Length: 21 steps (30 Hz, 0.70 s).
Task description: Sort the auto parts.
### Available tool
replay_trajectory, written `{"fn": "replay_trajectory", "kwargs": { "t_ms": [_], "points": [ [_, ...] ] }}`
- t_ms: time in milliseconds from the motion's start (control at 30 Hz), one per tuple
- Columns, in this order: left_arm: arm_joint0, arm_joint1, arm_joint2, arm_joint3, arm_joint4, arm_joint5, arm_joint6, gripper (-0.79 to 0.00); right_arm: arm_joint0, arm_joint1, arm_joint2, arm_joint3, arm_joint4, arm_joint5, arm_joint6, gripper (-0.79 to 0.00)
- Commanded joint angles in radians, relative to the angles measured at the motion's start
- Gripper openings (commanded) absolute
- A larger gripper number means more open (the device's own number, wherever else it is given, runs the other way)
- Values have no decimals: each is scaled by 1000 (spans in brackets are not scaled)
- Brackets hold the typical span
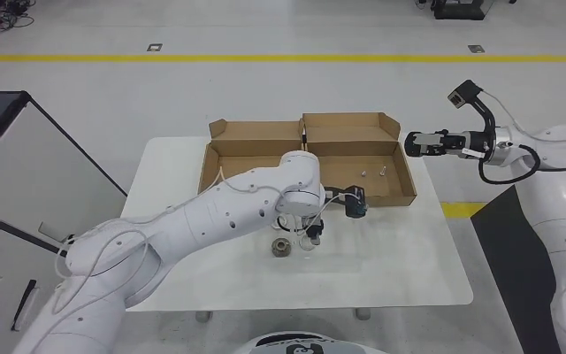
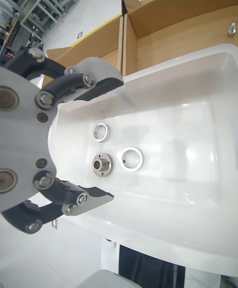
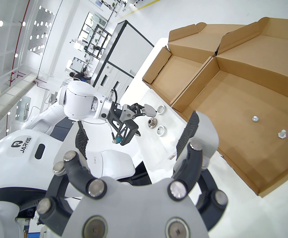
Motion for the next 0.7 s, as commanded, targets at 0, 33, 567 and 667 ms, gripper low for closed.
{"fn": "replay_trajectory", "kwargs": {
  "t_ms": [0,33,567,667],
  "points": [
    [1,-10,7,21,-6,-5,-1,-228,0,0,0,0,0,0,0,0],
    [2,-14,9,30,-9,-6,0,-308,0,0,0,0,0,0,0,0],
    [-5,-62,65,133,-12,-22,16,-456,0,0,0,0,0,0,0,0],
    [9,-72,65,148,2,-23,16,-471,0,0,0,0,0,0,0,0]
  ]
}}
